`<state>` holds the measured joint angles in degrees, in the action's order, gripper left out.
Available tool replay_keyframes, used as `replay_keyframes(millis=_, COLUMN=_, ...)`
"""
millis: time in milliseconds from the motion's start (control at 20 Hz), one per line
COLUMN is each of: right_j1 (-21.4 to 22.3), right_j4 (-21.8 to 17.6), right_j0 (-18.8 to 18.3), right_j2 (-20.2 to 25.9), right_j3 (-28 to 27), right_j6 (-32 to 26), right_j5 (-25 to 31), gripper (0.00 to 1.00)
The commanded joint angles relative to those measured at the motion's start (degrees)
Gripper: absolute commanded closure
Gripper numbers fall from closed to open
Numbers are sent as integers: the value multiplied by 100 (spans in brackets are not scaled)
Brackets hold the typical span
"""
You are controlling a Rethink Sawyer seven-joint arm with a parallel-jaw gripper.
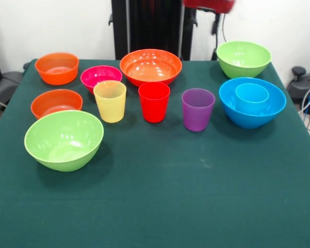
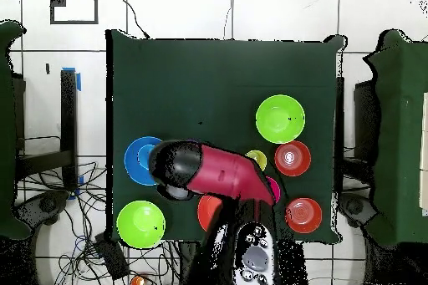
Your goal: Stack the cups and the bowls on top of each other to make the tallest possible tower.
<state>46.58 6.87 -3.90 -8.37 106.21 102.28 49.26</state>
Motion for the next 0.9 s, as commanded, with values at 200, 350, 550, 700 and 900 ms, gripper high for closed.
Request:
replay_keyframes(millis=200, right_j1=757, right_j4=-634, right_j0=-1293, right_j2=1432, right_j3=1929, right_j6=-1893, right_j5=-1626, gripper=0)
replay_keyframes(millis=350, right_j1=934, right_j4=-915, right_j0=-1793, right_j2=1772, right_j3=2322, right_j6=-1856, right_j5=-2099, gripper=0)
replay_keyframes(millis=550, right_j1=984, right_j4=-1460, right_j0=-2500, right_j2=2277, right_j3=2671, right_j6=-1837, right_j5=-2645, gripper=0)
replay_keyframes(millis=700, right_j1=802, right_j4=-2088, right_j0=-3077, right_j2=2650, right_j3=2740, right_j6=-1797, right_j5=-3008, gripper=0)
replay_keyframes(millis=900, right_j1=711, right_j4=-2757, right_j0=-3725, right_j2=3174, right_j3=2851, right_j6=-1667, right_j5=-3135, gripper=0)
